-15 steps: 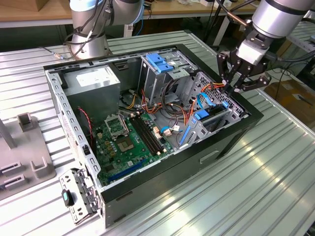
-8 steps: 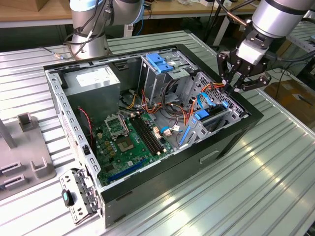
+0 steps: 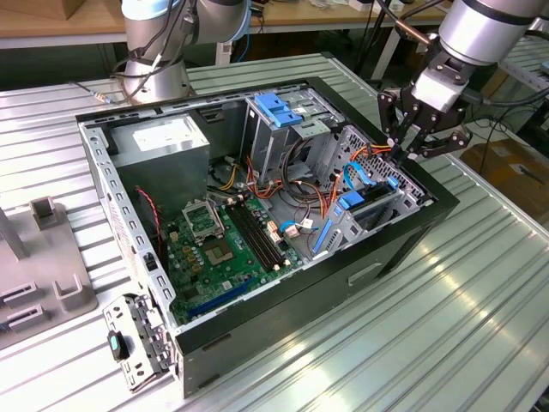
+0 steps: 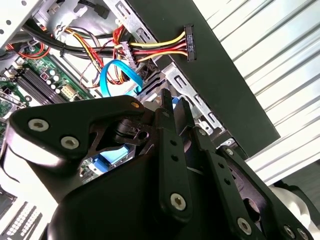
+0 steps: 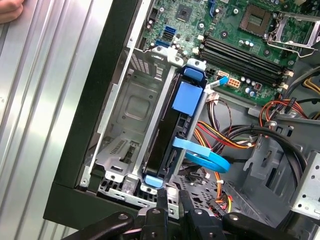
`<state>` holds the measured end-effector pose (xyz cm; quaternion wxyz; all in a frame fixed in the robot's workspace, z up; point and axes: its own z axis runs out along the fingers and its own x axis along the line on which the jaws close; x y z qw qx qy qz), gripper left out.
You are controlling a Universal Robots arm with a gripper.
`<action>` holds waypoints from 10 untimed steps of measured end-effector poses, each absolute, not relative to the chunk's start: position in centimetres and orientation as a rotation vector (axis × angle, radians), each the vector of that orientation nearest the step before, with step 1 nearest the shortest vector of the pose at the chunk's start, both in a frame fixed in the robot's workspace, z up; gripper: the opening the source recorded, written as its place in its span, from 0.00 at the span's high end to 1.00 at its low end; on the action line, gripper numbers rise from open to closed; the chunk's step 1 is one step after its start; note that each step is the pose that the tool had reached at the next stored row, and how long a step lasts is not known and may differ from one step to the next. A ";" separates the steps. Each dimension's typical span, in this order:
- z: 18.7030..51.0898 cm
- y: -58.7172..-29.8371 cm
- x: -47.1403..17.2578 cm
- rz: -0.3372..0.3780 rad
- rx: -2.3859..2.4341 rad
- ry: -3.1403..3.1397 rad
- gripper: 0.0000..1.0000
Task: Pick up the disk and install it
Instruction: 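Insert the second disk wire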
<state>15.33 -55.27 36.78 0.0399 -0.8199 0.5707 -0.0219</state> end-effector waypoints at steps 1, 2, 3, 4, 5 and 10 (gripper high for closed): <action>36.8 -55.2 15.3 -0.067 -2.515 1.745 0.76; 36.8 -55.2 15.4 -0.067 -2.517 1.742 0.76; 36.8 -55.2 15.4 -0.066 -2.519 1.739 0.76; 36.8 -55.2 15.4 -0.066 -2.519 1.738 0.76; 36.8 -55.2 15.4 -0.066 -2.519 1.738 0.76; 36.8 -55.2 15.4 -0.066 -2.519 1.738 0.76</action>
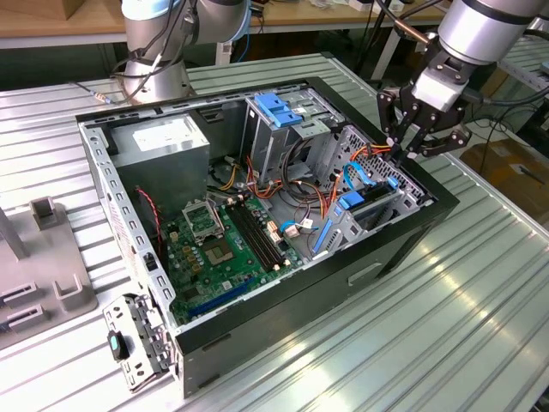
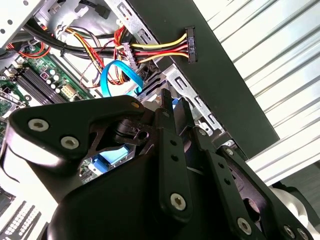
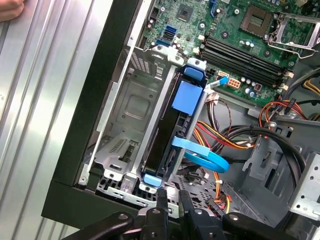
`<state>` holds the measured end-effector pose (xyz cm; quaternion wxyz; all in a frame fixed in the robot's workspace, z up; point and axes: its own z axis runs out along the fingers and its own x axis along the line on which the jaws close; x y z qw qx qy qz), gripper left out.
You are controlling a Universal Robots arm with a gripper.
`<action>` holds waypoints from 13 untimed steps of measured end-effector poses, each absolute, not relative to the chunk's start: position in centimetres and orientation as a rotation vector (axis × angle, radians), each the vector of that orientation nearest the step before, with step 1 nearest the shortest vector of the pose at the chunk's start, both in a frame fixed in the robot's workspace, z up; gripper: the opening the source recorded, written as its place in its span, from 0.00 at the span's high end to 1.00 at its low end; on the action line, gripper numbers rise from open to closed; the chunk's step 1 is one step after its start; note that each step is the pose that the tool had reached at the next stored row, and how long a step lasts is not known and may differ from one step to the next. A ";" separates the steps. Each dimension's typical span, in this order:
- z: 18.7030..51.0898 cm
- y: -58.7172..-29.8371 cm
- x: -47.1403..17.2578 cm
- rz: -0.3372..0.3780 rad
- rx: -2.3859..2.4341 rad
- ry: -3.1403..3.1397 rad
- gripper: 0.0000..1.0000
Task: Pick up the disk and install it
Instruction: 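Insert the second disk wire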
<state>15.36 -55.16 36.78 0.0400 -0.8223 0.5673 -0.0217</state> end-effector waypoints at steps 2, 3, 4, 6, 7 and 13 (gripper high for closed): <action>36.8 -55.1 15.4 -0.066 -2.519 1.738 0.76; 36.8 -55.1 15.4 -0.066 -2.519 1.738 0.76; 36.8 -55.1 15.5 -0.066 -2.520 1.738 0.76; 36.8 -55.0 15.6 -0.066 -2.521 1.736 0.76; 36.8 -55.0 15.6 -0.066 -2.522 1.734 0.76; 36.8 -55.0 15.7 -0.064 -2.553 1.688 0.76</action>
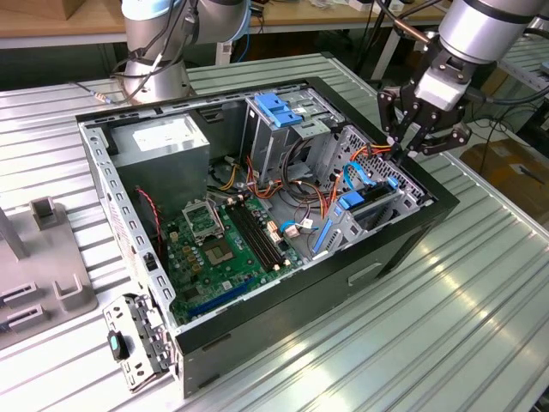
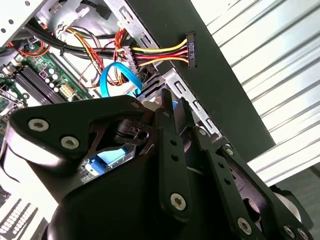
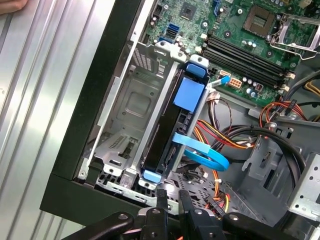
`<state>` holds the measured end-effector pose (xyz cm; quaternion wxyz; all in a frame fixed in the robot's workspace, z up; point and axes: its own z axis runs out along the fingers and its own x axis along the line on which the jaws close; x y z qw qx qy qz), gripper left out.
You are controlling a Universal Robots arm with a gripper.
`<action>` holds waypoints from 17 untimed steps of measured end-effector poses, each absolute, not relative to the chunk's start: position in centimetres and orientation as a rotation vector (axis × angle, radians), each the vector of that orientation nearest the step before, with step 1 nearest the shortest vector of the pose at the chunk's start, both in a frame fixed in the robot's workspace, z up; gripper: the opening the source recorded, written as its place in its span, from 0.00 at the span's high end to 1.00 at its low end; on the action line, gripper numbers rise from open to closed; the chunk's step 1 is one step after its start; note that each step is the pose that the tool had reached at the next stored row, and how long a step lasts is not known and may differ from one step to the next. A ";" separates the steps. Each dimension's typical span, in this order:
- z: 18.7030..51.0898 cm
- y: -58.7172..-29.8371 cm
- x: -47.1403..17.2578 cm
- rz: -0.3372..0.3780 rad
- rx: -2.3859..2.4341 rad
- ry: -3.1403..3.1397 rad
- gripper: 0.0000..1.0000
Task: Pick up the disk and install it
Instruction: 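Insert the second disk wire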
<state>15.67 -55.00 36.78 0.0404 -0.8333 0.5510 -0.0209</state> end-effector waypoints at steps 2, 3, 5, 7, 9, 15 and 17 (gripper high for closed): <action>36.8 -55.0 15.7 -0.063 -2.564 1.670 0.76; 36.8 -55.0 15.7 -0.063 -2.567 1.665 0.76; 36.8 -55.0 15.7 -0.063 -2.567 1.665 0.76; 36.8 -55.0 15.7 -0.063 -2.567 1.664 0.76; 36.8 -55.0 15.7 -0.063 -2.568 1.663 0.76; 36.8 -55.0 15.7 -0.058 -2.628 1.565 0.76; 36.8 -55.0 15.7 -0.057 -2.642 1.540 0.76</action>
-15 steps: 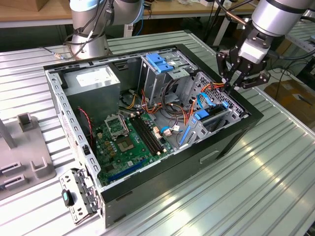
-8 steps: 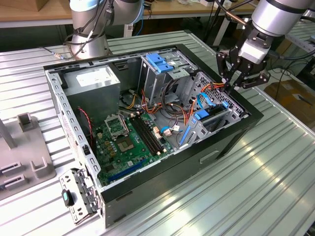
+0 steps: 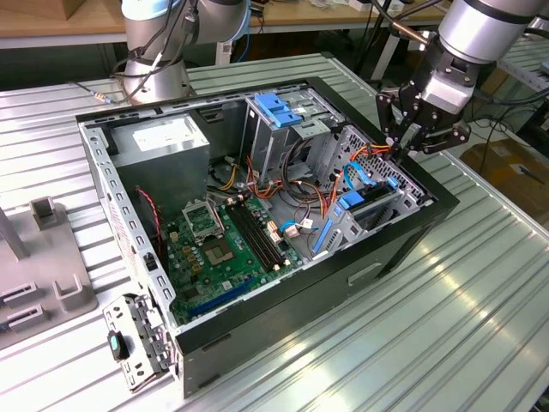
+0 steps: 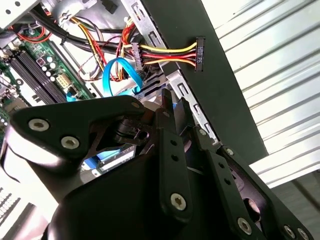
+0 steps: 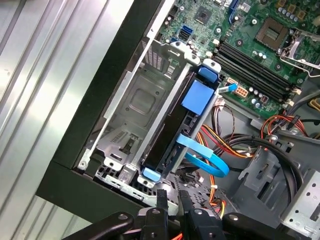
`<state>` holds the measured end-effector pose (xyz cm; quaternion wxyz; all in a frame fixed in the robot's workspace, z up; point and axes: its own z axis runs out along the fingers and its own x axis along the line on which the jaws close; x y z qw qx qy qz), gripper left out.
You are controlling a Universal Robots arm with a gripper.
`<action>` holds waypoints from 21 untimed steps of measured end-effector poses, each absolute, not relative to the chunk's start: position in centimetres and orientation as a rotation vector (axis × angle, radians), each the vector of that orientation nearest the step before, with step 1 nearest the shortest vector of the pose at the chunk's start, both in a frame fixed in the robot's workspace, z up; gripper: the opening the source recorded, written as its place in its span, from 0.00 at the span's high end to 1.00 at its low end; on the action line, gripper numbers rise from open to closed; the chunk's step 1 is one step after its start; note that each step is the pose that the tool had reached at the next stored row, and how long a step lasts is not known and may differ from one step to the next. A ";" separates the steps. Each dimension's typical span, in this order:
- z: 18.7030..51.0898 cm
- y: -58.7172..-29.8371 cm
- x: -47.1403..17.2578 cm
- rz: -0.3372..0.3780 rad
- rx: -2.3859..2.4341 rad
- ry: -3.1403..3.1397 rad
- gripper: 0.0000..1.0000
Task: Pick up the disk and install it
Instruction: 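Insert the second disk wire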
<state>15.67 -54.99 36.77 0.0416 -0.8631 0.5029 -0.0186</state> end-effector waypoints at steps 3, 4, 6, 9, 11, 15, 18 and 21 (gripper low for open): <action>36.8 -55.0 15.7 -0.057 -2.643 1.537 0.76; 36.8 -55.0 15.7 -0.057 -2.643 1.537 0.76; 36.8 -55.0 15.7 -0.057 -2.646 1.533 0.76; 36.8 -55.0 15.7 -0.054 -2.671 1.487 0.76; 36.7 -55.0 15.7 -0.052 -2.693 1.446 0.76; 36.7 -55.0 15.7 -0.049 -2.734 1.365 0.76; 36.7 -55.0 15.7 -0.047 -2.749 1.333 0.76; 36.7 -55.0 15.7 -0.047 -2.750 1.331 0.76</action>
